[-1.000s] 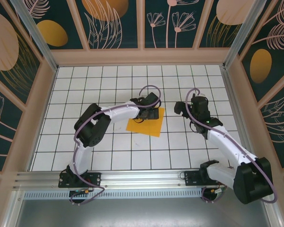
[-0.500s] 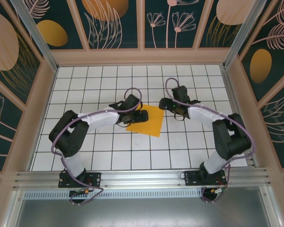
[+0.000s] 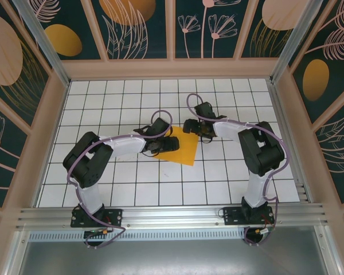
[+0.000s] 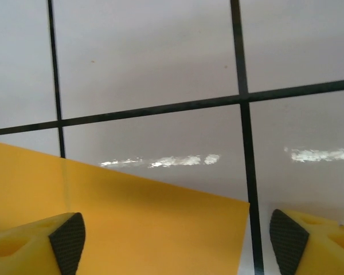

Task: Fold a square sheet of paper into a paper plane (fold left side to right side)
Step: Pick up the square sheet of paper from the center of the table.

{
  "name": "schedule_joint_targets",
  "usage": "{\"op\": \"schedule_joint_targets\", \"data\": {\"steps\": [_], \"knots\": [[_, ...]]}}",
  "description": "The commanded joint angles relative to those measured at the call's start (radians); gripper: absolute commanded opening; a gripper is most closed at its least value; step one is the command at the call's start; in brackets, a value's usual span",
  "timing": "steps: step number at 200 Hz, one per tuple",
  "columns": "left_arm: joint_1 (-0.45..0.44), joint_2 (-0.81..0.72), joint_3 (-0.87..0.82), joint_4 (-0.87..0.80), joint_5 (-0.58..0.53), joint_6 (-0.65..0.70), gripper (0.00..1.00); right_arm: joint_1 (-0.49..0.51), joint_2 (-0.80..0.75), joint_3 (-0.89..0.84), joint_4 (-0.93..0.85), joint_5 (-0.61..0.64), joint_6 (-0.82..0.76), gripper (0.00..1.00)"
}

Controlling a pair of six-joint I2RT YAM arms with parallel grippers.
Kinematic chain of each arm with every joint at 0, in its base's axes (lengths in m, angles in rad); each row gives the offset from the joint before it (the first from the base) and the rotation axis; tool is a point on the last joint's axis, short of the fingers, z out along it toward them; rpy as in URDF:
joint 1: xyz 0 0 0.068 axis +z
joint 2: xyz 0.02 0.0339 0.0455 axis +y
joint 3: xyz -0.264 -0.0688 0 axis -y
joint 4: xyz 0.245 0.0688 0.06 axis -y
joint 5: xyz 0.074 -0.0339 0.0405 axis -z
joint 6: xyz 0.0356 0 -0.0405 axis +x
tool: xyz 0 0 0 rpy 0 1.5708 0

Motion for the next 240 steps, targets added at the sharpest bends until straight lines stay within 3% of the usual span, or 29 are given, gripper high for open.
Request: {"op": "schedule_joint_targets", "data": {"steps": [1, 31, 126, 188, 240], "knots": [[-0.002, 0.041, -0.035, 0.01, 0.035, -0.021, 0.75, 0.033, 0.034, 0.007, -0.023, -0.107, 0.031, 0.81], [-0.003, 0.055, -0.039, 0.011, 0.037, -0.023, 0.72, 0.048, 0.033, 0.011, -0.019, -0.188, 0.033, 0.79], [-0.002, 0.041, -0.045, 0.022, 0.039, -0.029, 0.68, 0.078, 0.035, 0.045, -0.064, -0.235, 0.006, 0.76], [0.001, -0.06, -0.049, 0.007, 0.011, 0.009, 0.74, 0.065, 0.009, 0.03, -0.035, -0.353, -0.033, 0.39], [0.079, -0.269, -0.112, -0.005, 0.045, 0.058, 0.81, -0.03, -0.111, -0.092, 0.165, -0.616, -0.011, 0.28]]}}
